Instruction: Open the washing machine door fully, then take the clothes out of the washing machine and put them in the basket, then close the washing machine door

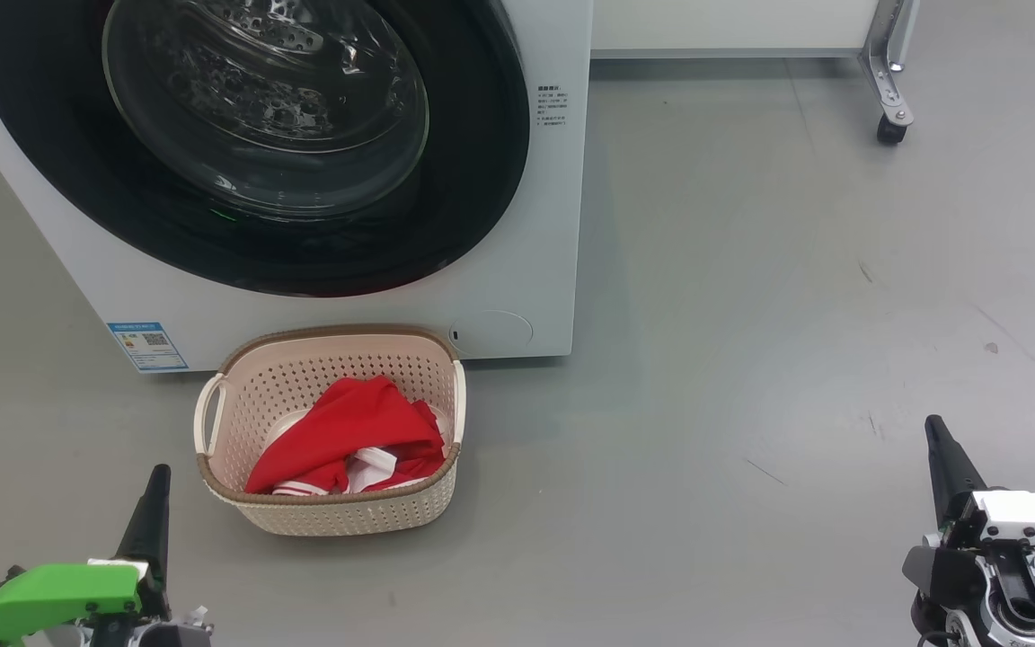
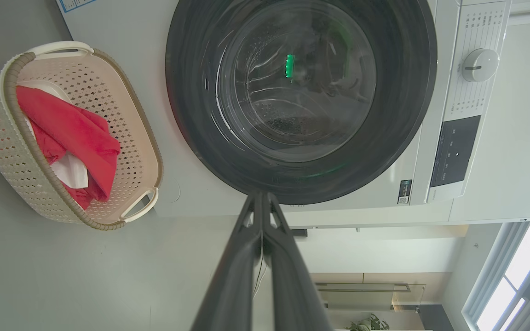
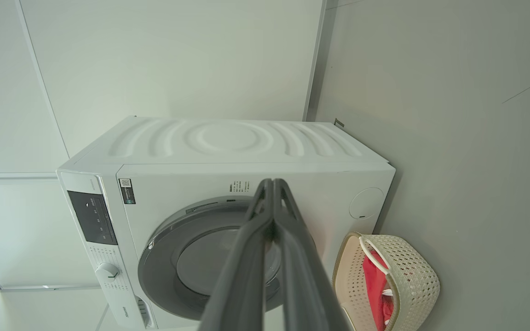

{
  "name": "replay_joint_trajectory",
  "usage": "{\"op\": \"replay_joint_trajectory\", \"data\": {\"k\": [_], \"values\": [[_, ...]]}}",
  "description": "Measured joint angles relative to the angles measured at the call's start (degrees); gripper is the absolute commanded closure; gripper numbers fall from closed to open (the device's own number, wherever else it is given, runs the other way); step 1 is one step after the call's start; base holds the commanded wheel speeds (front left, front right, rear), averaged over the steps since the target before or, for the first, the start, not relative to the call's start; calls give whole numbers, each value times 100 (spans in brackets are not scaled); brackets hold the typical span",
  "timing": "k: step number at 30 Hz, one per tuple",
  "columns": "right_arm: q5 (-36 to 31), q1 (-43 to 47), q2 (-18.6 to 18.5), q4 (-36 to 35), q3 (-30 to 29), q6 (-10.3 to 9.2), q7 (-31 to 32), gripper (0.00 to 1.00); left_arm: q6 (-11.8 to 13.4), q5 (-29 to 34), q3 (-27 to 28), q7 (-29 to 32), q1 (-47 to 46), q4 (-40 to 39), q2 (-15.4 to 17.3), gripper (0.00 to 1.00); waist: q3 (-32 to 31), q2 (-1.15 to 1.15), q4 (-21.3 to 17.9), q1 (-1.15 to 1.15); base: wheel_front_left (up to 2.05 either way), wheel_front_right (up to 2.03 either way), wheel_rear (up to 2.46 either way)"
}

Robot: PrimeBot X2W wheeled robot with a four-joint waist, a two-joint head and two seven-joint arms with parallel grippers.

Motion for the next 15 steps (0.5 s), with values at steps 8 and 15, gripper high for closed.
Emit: {"op": "replay_joint_trajectory", "data": {"k": [8,15], "values": [[0,-4,2,8,-10,1,18,100,0,0,2,0,-1,3,-1,100,0,0,0,0,0,0,0],[0,-5,3,15,-16,2,18,100,0,0,4,0,-1,5,-2,100,-1,0,0,0,0,0,0]]}}
